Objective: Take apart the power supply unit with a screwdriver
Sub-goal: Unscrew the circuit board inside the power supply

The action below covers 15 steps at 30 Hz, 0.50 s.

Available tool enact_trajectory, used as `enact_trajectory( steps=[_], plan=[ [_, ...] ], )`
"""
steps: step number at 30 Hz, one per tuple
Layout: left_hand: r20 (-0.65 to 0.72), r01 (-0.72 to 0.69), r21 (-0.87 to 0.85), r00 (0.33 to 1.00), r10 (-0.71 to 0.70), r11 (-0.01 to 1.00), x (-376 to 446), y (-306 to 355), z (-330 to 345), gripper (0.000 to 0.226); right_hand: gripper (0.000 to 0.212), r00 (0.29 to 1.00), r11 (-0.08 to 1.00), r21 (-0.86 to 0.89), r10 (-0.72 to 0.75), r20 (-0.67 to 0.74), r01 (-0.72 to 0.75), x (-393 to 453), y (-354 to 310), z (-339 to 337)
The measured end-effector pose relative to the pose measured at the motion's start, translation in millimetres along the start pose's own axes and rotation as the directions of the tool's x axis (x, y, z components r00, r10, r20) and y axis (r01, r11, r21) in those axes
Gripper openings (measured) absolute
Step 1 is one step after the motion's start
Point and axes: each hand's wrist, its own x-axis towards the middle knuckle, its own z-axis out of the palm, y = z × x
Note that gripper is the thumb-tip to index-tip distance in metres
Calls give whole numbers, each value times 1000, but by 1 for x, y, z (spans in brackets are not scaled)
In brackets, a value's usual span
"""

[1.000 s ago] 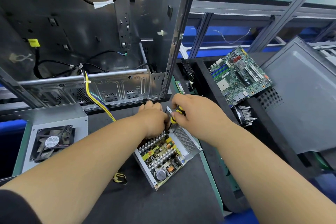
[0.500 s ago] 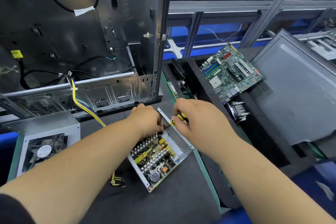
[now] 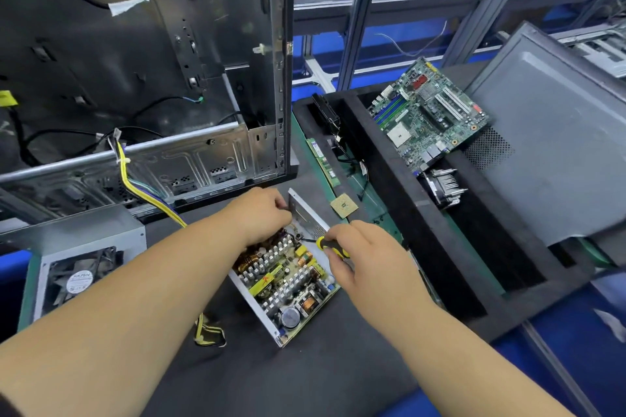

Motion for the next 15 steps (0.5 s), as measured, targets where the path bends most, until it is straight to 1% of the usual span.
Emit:
enact_trajectory(
  steps=[2, 7, 9, 11, 12, 14, 15],
  plan=[
    [66, 15, 31, 998, -17, 999, 1, 1, -1, 27, 9, 1000, 1000, 20, 8, -3, -8, -1, 1, 2],
    [165, 56, 7, 985, -56, 998, 6, 5, -2, 36, 7, 999, 997, 70, 19, -36, -17, -1, 4, 3],
    [182, 78, -8, 980, -75, 997, 8, 7, -2, 33, 8, 999, 997, 80, 27, -38, -24, -2, 5, 3],
    [184, 111, -36, 978, -103, 993, 7, 12, -3, 23, 8, 998, 996, 84, 33, -44, -30, -3, 6, 3],
    [185, 122, -46, 976, -112, 991, 7, 13, -3, 22, 8, 998, 996, 85, 34, -49, -29, -3, 6, 2],
    [188, 132, -42, 975, -122, 990, 6, 16, 0, 22, 7, 998, 996, 80, 28, -59, -24, -3, 6, 2],
    [185, 127, -22, 975, -121, 992, 6, 17, 2, 18, 7, 998, 997, 73, 24, -65, -20, -3, 6, 2]
  ],
)
